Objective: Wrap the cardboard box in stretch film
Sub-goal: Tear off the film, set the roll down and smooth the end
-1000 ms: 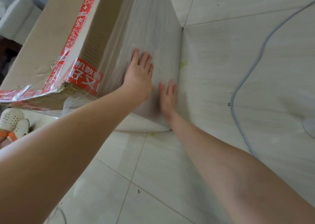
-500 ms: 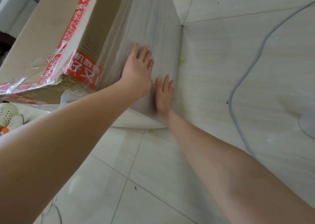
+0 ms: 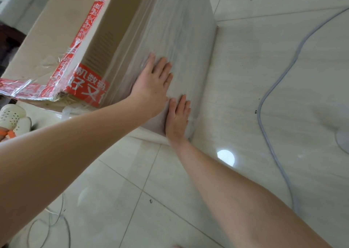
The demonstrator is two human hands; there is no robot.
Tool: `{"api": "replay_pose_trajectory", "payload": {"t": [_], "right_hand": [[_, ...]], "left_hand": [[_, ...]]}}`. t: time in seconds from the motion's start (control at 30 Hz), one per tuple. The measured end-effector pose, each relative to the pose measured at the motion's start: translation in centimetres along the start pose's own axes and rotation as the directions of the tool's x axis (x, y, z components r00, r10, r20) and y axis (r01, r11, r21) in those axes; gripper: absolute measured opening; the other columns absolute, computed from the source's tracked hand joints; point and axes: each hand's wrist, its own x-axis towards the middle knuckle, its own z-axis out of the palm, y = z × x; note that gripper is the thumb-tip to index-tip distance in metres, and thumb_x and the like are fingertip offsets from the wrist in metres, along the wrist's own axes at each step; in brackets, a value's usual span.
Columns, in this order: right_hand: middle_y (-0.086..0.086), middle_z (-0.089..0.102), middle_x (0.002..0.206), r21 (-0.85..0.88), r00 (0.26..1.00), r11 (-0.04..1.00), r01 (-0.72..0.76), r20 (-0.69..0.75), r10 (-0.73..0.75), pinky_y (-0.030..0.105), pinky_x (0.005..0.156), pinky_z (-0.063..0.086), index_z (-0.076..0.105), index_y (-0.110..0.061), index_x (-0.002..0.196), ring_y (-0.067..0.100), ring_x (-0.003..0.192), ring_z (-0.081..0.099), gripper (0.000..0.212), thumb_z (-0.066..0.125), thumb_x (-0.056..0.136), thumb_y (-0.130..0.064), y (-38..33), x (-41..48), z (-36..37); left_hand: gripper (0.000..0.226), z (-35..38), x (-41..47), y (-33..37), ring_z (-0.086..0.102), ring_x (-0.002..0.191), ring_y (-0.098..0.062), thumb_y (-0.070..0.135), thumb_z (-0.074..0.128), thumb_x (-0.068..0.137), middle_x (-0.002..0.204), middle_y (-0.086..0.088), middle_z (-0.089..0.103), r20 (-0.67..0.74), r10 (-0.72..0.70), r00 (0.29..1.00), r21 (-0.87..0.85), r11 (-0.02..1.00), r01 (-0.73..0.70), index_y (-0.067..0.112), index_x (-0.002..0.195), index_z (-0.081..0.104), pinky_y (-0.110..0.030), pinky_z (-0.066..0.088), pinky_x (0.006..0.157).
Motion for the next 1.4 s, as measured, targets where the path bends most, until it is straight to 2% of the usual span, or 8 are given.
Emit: {"api": "replay_pose_trajectory", "payload": {"t": [0.43, 0.6, 0.73, 0.83, 1.0, 1.13, 1.23, 1.4], "right_hand": [[0.004, 0.001, 0.161, 0.020, 1.000, 1.000, 0.013, 0.019, -0.014, 0.042, 0.116, 0.002, 0.009, -0.021, 0.153, 0.023, 0.147, 0.000, 0.063, 0.031, 0.100, -0.047, 0.2, 0.1, -0.3], [0.005, 0.002, 0.161, -0.020, 1.000, 1.000, 0.022, 0.004, -0.022, 0.035, 0.116, 0.000, 0.008, -0.018, 0.153, 0.021, 0.148, -0.001, 0.061, 0.030, 0.101, -0.043, 0.6, -0.3, 0.8], [0.004, 0.003, 0.161, -0.003, 0.999, 0.999, 0.033, 0.000, -0.033, 0.039, 0.116, 0.002, 0.010, -0.020, 0.153, 0.019, 0.148, 0.000, 0.062, 0.032, 0.100, -0.044, 1.1, 0.1, 0.0], [0.005, 0.003, 0.161, 0.003, 0.998, 1.000, -0.018, -0.059, 0.018, 0.038, 0.116, 0.001, 0.009, -0.022, 0.153, 0.020, 0.148, 0.002, 0.063, 0.030, 0.100, -0.048, 1.7, 0.9, -0.6], [0.003, 0.004, 0.161, 0.038, 0.997, 0.998, -0.042, -0.057, 0.045, 0.042, 0.115, 0.003, 0.010, -0.024, 0.153, 0.020, 0.147, 0.003, 0.062, 0.029, 0.099, -0.049, 1.9, 0.3, 1.1], [0.004, 0.005, 0.161, 0.023, 0.997, 0.999, -0.030, -0.066, 0.031, 0.036, 0.116, 0.001, 0.010, -0.020, 0.153, 0.019, 0.147, 0.002, 0.063, 0.029, 0.100, -0.049, 2.9, 1.5, 0.1], [0.004, 0.003, 0.161, 0.007, 0.989, 0.995, -0.104, -0.101, 0.104, 0.037, 0.117, 0.003, 0.009, -0.021, 0.153, 0.019, 0.147, 0.004, 0.063, 0.028, 0.100, -0.050, 4.0, 2.7, -0.7], [0.003, 0.005, 0.161, 0.034, 0.997, 0.997, -0.072, -0.016, 0.072, 0.035, 0.117, -0.001, 0.008, -0.018, 0.153, 0.017, 0.147, 0.001, 0.062, 0.025, 0.101, -0.048, 5.0, 2.5, 0.4]], "left_hand": [[0.071, 0.5, -1.0, 0.5, -0.011, 0.146, -0.033, 0.051, 0.006, 0.098, 0.157, -0.018, -0.012, -0.043, -0.016, 0.999, 0.023, 1.000, 0.017, 0.004, 0.150, -0.006, -0.057, -0.007, 0.113], [0.072, 1.5, -1.4, 0.7, -0.011, 0.146, -0.034, 0.051, 0.006, 0.098, 0.157, -0.019, -0.012, -0.040, -0.007, 0.999, 0.038, 0.999, 0.008, 0.004, 0.149, -0.007, -0.058, -0.007, 0.113], [0.071, 1.3, -1.3, 0.9, -0.011, 0.146, -0.034, 0.050, 0.007, 0.098, 0.157, -0.018, -0.011, -0.054, -0.015, 0.998, 0.001, 1.000, 0.015, 0.004, 0.150, -0.006, -0.057, -0.007, 0.114], [0.071, 1.2, -1.2, 0.8, -0.010, 0.146, -0.034, 0.051, 0.007, 0.098, 0.158, -0.018, -0.010, -0.069, -0.026, 0.997, -0.006, 1.000, 0.026, 0.004, 0.150, -0.005, -0.058, -0.007, 0.113], [0.072, 1.5, -1.1, 0.8, -0.009, 0.146, -0.035, 0.056, 0.007, 0.096, 0.158, -0.016, -0.009, -0.077, -0.017, 0.997, 0.041, 0.999, 0.020, 0.010, 0.151, -0.004, -0.061, -0.006, 0.111], [0.073, 1.4, -1.0, 1.1, -0.008, 0.146, -0.036, 0.056, 0.009, 0.096, 0.158, -0.016, -0.007, -0.080, -0.032, 0.996, 0.025, 0.999, 0.034, 0.010, 0.151, -0.002, -0.060, -0.004, 0.112], [0.072, 1.3, -1.0, 0.8, -0.008, 0.146, -0.035, 0.055, 0.010, 0.097, 0.159, -0.016, -0.006, -0.097, -0.028, 0.995, 0.008, 1.000, 0.028, 0.008, 0.151, -0.001, -0.060, -0.003, 0.112], [0.072, 1.3, -0.8, 0.8, -0.008, 0.146, -0.035, 0.054, 0.009, 0.097, 0.159, -0.016, -0.007, -0.091, -0.017, 0.996, 0.020, 1.000, 0.019, 0.009, 0.151, -0.001, -0.059, -0.003, 0.113]]}}
